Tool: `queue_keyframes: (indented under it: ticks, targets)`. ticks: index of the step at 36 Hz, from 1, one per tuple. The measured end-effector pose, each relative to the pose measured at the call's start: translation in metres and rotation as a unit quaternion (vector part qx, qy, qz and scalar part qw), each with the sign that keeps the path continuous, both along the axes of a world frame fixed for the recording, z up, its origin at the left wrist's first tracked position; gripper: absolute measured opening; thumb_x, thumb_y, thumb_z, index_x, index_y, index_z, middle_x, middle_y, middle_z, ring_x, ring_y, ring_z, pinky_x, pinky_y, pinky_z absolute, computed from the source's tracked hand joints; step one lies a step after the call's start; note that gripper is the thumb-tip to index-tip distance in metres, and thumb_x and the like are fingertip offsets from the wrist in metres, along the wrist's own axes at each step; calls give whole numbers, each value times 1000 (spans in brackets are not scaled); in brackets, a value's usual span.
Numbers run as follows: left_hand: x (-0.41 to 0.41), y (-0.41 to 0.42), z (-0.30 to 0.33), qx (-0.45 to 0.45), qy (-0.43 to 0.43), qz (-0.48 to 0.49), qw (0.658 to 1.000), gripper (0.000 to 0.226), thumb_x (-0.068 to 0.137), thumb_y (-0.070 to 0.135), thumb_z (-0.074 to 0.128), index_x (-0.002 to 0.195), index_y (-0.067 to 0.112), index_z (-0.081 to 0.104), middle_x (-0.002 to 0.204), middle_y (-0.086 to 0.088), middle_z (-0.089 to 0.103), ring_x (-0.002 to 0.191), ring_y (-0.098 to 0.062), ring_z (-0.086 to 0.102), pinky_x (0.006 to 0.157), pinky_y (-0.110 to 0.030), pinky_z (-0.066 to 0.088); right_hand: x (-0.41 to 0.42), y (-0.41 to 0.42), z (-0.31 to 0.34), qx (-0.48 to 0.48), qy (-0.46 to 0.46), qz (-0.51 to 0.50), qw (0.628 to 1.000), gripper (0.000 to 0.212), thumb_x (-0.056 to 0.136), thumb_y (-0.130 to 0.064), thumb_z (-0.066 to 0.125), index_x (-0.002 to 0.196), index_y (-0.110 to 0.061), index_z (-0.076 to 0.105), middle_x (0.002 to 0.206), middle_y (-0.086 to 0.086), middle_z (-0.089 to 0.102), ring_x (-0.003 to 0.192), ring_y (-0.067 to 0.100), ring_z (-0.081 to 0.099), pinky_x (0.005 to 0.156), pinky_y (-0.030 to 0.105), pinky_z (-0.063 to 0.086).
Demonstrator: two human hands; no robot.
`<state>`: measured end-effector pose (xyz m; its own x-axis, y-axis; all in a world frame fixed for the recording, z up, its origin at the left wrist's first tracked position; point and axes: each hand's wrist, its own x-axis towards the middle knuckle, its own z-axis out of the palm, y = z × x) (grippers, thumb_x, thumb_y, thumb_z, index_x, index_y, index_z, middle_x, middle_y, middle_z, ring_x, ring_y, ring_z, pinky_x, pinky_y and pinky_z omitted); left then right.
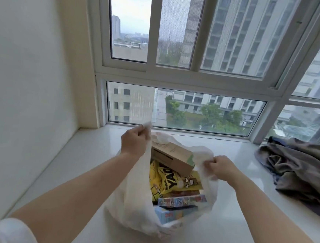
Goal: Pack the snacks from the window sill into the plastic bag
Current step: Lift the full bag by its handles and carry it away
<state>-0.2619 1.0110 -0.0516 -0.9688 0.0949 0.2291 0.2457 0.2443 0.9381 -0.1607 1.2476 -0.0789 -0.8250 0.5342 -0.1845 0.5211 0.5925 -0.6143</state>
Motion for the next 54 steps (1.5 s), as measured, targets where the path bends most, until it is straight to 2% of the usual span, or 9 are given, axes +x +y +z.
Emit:
queue_keyframes:
  ticks: [6, 10, 16, 26, 34, 38, 41, 50, 54]
  targets:
    - [-45, -31, 20, 56, -84, 132, 986, 21, 95, 23, 52, 105, 18, 70, 105, -9, 68, 98, -27, 62, 83, -35, 51, -25, -12, 58, -51, 256, -135, 956, 31, 92, -19, 57, 74, 5, 66, 73, 23, 61, 70, 32, 59, 67, 37, 51]
    - [-83, -69, 24, 61, -191, 255, 946, 44, 87, 37, 60, 113, 2, 64, 113, -16, 66, 102, -30, 64, 83, -36, 52, -59, -68, 80, -109, 299, -35, 947, 46, 95, -9, 47, 50, -15, 49, 38, -8, 44, 44, 12, 42, 45, 17, 35]
    - [-62, -45, 43, 84, -183, 87, 976, 19, 90, 21, 60, 106, 11, 65, 97, -5, 62, 87, -20, 56, 74, -29, 46, -59, -11, 64, -110, 309, -257, 909, 29, 93, -11, 47, 108, -3, 70, 110, 17, 68, 105, 30, 63, 84, 31, 48]
    - [-42, -8, 62, 68, -111, -17, 991, 26, 95, 18, 55, 70, 20, 62, 94, -5, 62, 97, -30, 58, 96, -46, 49, -74, 57, 62, -115, 276, -276, 913, 18, 82, -19, 57, 71, -11, 69, 90, 14, 72, 85, 32, 68, 78, 46, 58]
    - [-30, 27, 72, 59, -107, 38, 992, 29, 92, 8, 53, 64, 15, 60, 86, 1, 57, 73, -16, 50, 73, -32, 47, -81, 42, 87, -268, 273, -178, 907, 18, 81, -4, 59, 65, -13, 59, 45, -6, 62, 65, 18, 60, 64, 29, 53]
    - [-25, 31, 70, 51, -103, 126, 985, 29, 85, 3, 52, 61, 17, 61, 82, -3, 59, 70, -19, 51, 62, -25, 41, -90, 26, 96, -312, 272, -125, 902, 17, 79, 4, 61, 95, 5, 65, 87, 12, 71, 78, 18, 58, 67, 28, 50]
    - [-15, 26, 63, 50, -98, 172, 979, 22, 87, 7, 51, 68, 8, 61, 68, -5, 54, 62, -19, 46, 54, -25, 34, -86, 5, 98, -255, 274, -65, 925, 11, 83, -1, 59, 75, -7, 63, 81, 8, 63, 84, 21, 57, 74, 30, 47]
    - [31, -34, 66, 123, -62, 310, 941, 23, 89, 5, 50, 96, -10, 65, 102, -22, 67, 84, -25, 61, 69, -27, 41, -53, -57, 110, -289, 306, 84, 903, 33, 77, -5, 66, 46, -15, 60, 48, -10, 58, 58, 12, 55, 57, 23, 45]
    - [66, -59, 67, 100, -26, 348, 932, 24, 89, 11, 52, 69, 9, 65, 73, -2, 61, 78, -20, 55, 72, -28, 41, -38, -91, 109, -324, 301, 144, 885, 25, 79, -7, 66, 56, -13, 60, 51, -3, 53, 47, 8, 48, 45, 15, 38]
